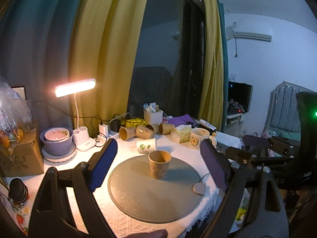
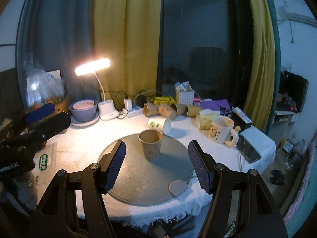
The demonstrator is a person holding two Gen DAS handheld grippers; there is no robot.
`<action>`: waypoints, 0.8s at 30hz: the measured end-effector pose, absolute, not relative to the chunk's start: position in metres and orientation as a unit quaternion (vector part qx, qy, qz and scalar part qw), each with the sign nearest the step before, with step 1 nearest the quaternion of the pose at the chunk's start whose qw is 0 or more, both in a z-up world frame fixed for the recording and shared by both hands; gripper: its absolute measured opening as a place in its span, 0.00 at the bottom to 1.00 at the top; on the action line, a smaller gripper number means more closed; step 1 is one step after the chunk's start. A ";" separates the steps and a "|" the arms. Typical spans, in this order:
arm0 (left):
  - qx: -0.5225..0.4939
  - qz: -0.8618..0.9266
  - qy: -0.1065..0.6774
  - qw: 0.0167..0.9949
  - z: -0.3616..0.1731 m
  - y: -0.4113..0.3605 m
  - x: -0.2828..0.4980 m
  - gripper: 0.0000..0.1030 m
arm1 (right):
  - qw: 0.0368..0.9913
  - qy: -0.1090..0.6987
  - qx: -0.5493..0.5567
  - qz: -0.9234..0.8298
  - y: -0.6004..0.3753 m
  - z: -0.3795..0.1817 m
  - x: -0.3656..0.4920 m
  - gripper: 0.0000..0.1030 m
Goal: Flip cup upright
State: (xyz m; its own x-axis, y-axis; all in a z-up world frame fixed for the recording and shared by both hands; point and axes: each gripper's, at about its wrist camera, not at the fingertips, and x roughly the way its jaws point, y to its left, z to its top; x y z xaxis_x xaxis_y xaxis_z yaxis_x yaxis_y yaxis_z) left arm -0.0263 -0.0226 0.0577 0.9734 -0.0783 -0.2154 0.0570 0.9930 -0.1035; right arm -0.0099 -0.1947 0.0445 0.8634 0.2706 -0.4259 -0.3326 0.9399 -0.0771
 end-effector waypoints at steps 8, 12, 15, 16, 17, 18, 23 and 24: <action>-0.046 -0.027 0.090 0.995 0.069 -0.017 -0.045 0.84 | 0.964 0.197 -0.072 0.162 -0.187 0.061 -0.027 0.67; -0.045 -0.016 0.085 0.995 0.072 -0.014 -0.048 0.84 | 0.965 0.190 -0.075 0.163 -0.183 0.066 -0.033 0.67; -0.045 -0.003 0.087 0.995 0.071 -0.011 -0.050 0.84 | 0.966 0.189 -0.075 0.161 -0.182 0.066 -0.034 0.67; -0.047 -0.001 0.089 0.995 0.070 -0.010 -0.049 0.84 | 0.966 0.190 -0.074 0.160 -0.182 0.066 -0.034 0.67; -0.049 0.000 0.091 0.995 0.070 -0.009 -0.048 0.84 | 0.965 0.191 -0.073 0.161 -0.183 0.066 -0.034 0.67; -0.051 0.001 0.092 0.994 0.069 -0.008 -0.049 0.84 | 0.965 0.193 -0.072 0.160 -0.183 0.066 -0.034 0.67; -0.051 -0.004 0.102 0.994 0.066 -0.010 -0.046 0.84 | 0.964 0.199 -0.073 0.160 -0.182 0.065 -0.031 0.67; -0.050 -0.004 0.103 0.993 0.065 -0.011 -0.045 0.84 | 0.964 0.200 -0.073 0.160 -0.182 0.065 -0.030 0.67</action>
